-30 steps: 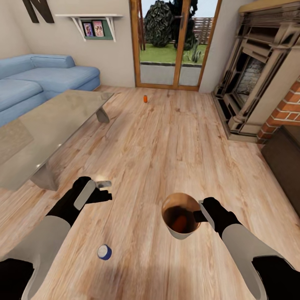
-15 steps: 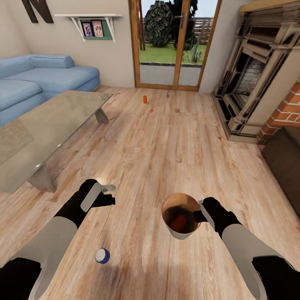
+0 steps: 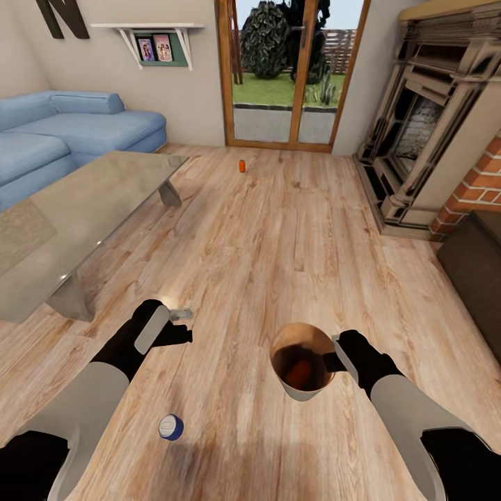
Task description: Put the three can of soda from the living room inside the tash can in the kitchen.
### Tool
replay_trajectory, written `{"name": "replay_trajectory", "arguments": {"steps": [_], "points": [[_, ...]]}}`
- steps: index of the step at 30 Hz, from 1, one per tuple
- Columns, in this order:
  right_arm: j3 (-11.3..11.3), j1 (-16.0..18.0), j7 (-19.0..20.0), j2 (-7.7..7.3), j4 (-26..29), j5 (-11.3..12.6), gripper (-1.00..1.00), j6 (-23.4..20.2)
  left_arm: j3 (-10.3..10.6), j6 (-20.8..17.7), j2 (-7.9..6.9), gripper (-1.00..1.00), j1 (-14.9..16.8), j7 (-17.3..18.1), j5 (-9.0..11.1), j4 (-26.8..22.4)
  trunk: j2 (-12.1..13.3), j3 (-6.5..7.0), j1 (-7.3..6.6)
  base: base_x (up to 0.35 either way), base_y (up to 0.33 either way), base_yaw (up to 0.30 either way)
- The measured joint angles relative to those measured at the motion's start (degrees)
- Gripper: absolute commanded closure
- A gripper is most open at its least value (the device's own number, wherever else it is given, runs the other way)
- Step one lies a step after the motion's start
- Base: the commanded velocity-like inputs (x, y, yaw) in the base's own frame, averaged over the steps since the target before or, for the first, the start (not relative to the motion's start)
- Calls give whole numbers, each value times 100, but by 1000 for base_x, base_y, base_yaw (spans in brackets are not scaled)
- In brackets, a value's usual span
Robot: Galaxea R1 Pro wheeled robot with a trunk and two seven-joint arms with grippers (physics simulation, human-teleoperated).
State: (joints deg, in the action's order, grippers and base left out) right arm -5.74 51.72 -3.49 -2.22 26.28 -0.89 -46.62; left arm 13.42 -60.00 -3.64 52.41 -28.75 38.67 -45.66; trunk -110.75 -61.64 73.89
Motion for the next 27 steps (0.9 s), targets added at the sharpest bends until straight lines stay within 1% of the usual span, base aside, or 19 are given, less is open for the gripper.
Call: {"name": "replay_trajectory", "arguments": {"steps": [3,8,19,27], "points": [[8,-4,3,-2,4,1,100,0,-4,4,-27,-100,-7,6,-1,3,0,0,0,0,0,0],[12,-6,4,0,4,2,100,0,-5,138,-55,-100,-36,5,0,51,0,0,0,0,0,0],[15,-7,3,-8,7,-3,100,0,-23,195,-59,-100,-46,22,0,247,-440,-197,241,0,0,0],[15,-7,3,-8,5,-4,100,0,-32,198,-64,-100,-47,26,0,274,-760,-341,417,0,0,0]]}}
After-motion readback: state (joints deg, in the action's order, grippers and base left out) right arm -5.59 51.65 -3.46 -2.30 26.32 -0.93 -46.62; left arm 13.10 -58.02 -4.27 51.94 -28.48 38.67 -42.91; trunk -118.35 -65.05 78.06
